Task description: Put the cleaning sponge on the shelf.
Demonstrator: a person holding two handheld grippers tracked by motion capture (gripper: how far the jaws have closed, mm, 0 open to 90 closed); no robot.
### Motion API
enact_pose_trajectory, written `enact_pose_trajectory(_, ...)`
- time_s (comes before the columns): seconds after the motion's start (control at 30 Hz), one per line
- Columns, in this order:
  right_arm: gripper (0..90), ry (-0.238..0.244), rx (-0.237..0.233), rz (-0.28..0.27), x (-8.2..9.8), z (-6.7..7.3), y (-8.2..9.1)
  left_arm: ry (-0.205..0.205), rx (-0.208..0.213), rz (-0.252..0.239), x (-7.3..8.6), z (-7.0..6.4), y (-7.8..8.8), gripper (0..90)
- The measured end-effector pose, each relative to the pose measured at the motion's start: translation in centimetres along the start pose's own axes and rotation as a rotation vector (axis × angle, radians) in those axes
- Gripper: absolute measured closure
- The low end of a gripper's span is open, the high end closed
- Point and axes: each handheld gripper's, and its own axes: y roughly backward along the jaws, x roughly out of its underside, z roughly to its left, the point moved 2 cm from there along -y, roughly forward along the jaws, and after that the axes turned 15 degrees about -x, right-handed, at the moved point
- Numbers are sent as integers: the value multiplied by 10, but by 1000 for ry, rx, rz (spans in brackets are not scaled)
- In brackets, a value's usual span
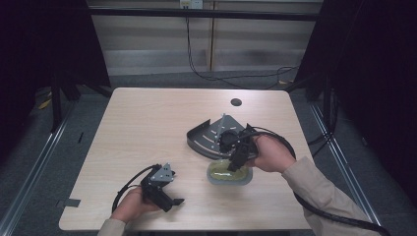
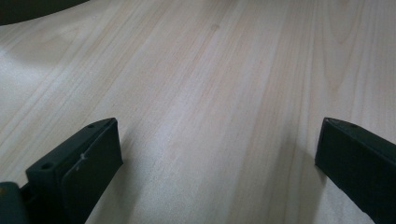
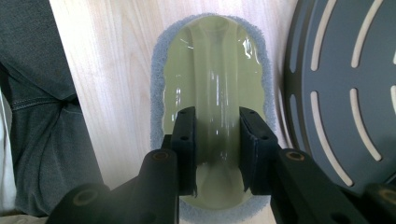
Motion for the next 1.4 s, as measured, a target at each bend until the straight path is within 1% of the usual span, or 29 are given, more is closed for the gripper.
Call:
enact_pose_trajectory(0.03,702,-16,-1,5,0,-1,2,1,1,0,0,0,0,0)
enact_pose_trajectory(0.07,702,-9,2,3,0,-2,3,1,1,0,0,0,0,0)
enact_pose_trajectory(0.1,702,-20,1,1,0,-3,4,1,2,-1,0,0,0,0)
enact_pose_trajectory(0.2,702,-23,8,-5,-1,-7,7,0,0,2,0,0,0,0)
enact_pose_trajectory(0.23,702,-33,6,-12,-1,-8,10,1,2,-1,0,0,0,0)
enact_pose_trajectory(0.4,702,-36,7,-23,-3,-12,15,1,1,1,0,0,0,0)
enact_pose_trajectory(0.43,702,-38,7,-34,-4,-14,17,0,0,2,0,0,0,0)
enact_pose_trajectory(0.5,702,-37,12,-39,-5,-16,19,0,2,3,0,0,0,0)
enact_pose_trajectory(0.6,702,-40,17,-35,-6,-18,20,0,3,2,0,0,0,0)
enact_pose_trajectory(0.63,702,-55,18,-39,-7,-18,21,0,1,4,0,0,0,0)
enact_pose_trajectory(0.77,702,-57,20,-52,-7,-25,24,-1,1,3,0,0,0,0)
enact_pose_trajectory(0.83,702,-73,25,-56,-6,-28,26,0,1,4,0,0,0,0)
enact_pose_trajectory(1.07,702,-102,41,-71,-2,-41,28,0,2,2,0,0,0,0)
enact_pose_trajectory(1.1,702,-113,40,-85,-1,-44,29,0,2,2,0,0,0,0)
enact_pose_trajectory(1.2,702,-108,47,-90,0,-47,31,0,2,3,0,0,0,1)
enact_pose_trajectory(1.23,702,-117,43,-93,0,-48,31,-1,1,5,0,0,0,0)
enact_pose_trajectory(1.4,702,-130,56,-102,0,-53,35,0,2,2,0,0,0,0)
